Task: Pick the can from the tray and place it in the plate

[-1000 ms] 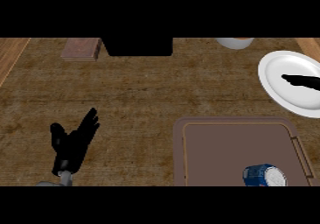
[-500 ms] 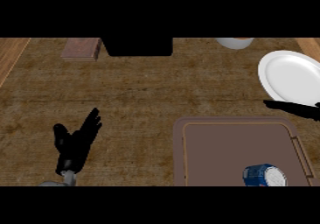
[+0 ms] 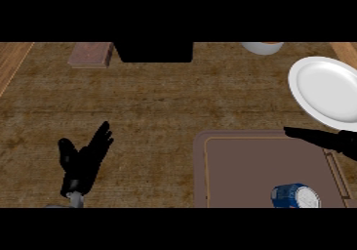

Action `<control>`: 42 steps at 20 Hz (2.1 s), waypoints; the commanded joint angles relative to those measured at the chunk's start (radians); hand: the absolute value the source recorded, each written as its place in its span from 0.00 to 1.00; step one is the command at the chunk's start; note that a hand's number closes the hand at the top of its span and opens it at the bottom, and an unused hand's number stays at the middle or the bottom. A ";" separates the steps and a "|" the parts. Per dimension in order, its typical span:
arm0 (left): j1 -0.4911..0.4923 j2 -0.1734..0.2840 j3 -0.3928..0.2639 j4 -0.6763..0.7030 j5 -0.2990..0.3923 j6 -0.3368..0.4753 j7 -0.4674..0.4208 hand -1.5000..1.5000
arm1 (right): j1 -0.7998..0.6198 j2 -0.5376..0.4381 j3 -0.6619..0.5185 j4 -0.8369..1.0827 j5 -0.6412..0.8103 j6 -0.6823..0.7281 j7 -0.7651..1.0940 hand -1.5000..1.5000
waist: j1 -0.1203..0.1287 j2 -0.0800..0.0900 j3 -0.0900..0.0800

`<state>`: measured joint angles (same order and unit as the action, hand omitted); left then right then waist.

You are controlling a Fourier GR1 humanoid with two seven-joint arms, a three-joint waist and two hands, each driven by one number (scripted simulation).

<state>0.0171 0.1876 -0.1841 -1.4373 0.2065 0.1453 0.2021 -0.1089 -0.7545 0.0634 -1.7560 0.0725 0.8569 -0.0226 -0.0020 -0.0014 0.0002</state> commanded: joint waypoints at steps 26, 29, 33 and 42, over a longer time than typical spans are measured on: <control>-0.003 -0.064 0.079 0.001 -0.066 -0.076 0.027 0.50 | 0.054 0.154 0.128 0.114 0.639 -0.167 -0.377 1.00 | 0.004 0.002 0.000; 0.090 -0.061 0.068 -0.074 -0.081 -0.077 0.013 0.50 | 0.048 0.196 0.094 0.043 0.620 -0.125 -0.300 1.00 | 0.006 0.000 0.000; 0.036 -0.079 0.075 0.029 -0.093 -0.076 -0.015 0.50 | 0.050 0.243 0.011 0.012 0.542 -0.180 -0.324 1.00 | -0.002 0.001 0.000; -0.002 -0.061 0.078 0.000 -0.081 -0.093 0.005 0.50 | -0.121 0.557 -0.219 0.108 0.821 -0.731 0.302 1.00 | 0.027 0.013 -0.005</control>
<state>0.0184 0.1319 -0.0931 -1.4413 0.1327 0.0549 0.2086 -0.1665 -0.2832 -0.0821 -1.6543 0.7896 0.3107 0.0867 0.0148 0.0084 -0.0026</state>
